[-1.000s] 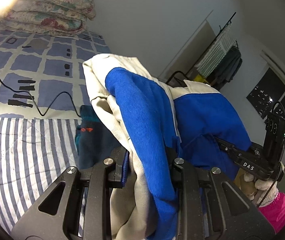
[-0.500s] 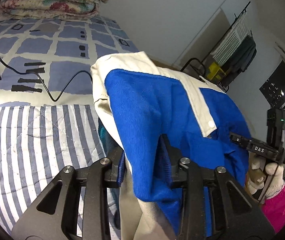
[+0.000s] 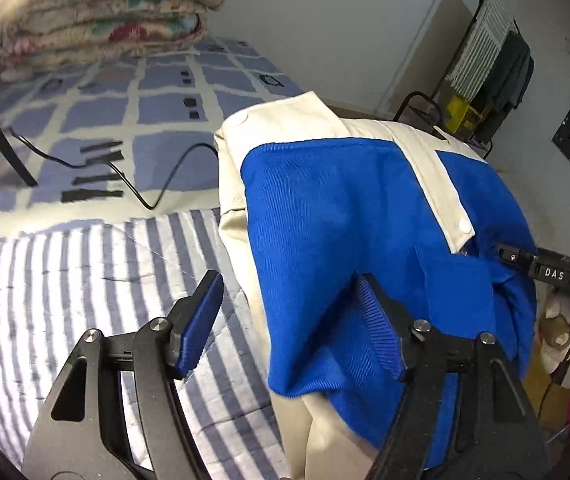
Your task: Fold large clothes
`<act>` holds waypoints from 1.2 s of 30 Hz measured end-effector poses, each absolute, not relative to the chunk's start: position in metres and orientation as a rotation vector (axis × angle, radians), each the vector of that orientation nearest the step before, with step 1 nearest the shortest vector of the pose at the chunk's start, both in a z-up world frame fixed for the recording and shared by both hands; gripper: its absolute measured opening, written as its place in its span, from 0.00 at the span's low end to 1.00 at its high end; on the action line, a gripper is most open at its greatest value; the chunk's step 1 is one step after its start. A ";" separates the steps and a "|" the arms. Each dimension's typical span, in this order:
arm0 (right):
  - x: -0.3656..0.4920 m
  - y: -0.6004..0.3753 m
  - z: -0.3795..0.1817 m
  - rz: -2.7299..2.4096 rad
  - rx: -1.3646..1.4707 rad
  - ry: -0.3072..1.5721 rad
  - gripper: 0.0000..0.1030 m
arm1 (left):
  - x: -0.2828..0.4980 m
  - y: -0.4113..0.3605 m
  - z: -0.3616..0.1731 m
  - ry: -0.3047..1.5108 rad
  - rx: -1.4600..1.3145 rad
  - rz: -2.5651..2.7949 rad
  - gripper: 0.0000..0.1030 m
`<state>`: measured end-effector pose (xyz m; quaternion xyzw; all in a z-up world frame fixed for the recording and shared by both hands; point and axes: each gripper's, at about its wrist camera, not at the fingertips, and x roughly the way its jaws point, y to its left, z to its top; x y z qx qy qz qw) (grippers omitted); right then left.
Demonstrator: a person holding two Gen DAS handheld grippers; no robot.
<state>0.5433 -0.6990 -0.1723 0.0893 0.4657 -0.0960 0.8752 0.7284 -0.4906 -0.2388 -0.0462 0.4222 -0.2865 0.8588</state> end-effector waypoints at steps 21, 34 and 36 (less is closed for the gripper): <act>0.497 -0.649 -0.112 -0.303 0.123 0.845 0.59 | 0.651 -0.441 -0.158 0.754 -0.096 -0.635 0.70; 0.419 -0.567 -0.034 -0.227 0.102 0.730 0.59 | 0.548 -0.372 -0.073 0.661 -0.092 -0.634 0.70; 0.402 -0.554 -0.022 -0.208 0.096 0.719 0.59 | 0.525 -0.360 -0.058 0.640 -0.078 -0.624 0.70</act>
